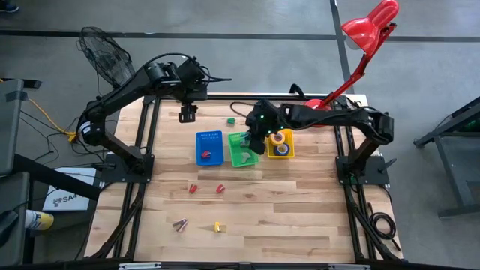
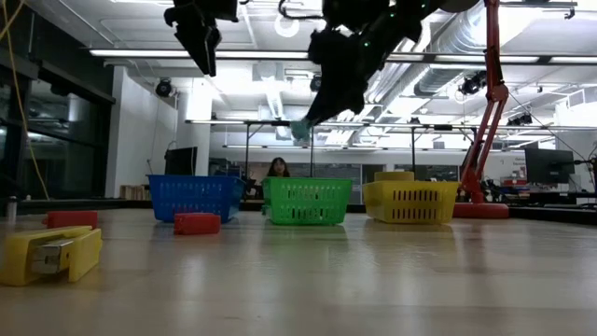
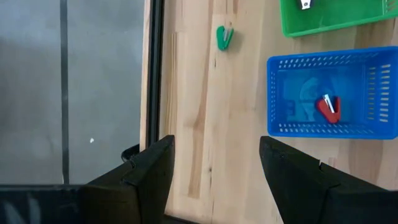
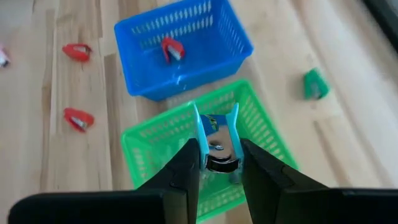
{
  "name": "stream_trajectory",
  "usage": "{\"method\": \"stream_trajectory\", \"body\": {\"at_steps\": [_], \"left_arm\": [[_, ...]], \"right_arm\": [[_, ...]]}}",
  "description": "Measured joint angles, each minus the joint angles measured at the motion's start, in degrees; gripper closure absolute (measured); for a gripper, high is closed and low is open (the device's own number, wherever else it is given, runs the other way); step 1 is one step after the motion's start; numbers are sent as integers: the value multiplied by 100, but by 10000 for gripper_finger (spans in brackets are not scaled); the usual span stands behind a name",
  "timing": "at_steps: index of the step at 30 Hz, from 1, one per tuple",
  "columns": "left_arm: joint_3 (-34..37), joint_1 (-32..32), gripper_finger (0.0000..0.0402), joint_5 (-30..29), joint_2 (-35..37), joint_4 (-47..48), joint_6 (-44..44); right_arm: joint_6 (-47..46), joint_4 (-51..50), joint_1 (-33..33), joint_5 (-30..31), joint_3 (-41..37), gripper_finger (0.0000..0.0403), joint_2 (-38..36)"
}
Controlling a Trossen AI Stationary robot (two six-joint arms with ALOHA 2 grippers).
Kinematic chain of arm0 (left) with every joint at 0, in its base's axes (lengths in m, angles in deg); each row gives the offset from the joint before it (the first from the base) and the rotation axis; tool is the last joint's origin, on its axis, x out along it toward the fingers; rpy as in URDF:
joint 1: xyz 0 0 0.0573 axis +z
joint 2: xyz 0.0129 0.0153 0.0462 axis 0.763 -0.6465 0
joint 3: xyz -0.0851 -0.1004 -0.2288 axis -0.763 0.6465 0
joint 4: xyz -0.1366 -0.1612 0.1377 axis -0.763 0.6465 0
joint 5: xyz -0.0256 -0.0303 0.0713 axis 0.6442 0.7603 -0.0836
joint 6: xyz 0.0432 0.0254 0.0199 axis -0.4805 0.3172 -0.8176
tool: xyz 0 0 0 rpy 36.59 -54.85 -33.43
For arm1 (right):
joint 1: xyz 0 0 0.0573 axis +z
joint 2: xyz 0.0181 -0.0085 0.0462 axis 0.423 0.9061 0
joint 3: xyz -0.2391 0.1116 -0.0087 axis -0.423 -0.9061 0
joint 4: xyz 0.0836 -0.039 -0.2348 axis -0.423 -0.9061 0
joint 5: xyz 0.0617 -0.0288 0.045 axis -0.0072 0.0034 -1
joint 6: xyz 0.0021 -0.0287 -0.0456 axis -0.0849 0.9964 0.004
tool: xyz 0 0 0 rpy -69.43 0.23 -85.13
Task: Pick and place Stapler, Stapler remover, tape
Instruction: Put the blue staple remover into the green bin
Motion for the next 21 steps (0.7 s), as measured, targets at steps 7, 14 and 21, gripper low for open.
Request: {"method": "stream_trajectory", "body": {"at_steps": [7, 14, 21], "left_arm": [[0, 0, 172, -22, 89, 65, -23], [0, 0, 172, -22, 100, -69, -32], [0, 0, 172, -24, 100, -271, -138]], "right_arm": [[-264, 25, 11, 35, 11, 321, 196], [-137, 144, 21, 2, 27, 321, 547], [-73, 195, 59, -22, 27, 321, 945]]}}
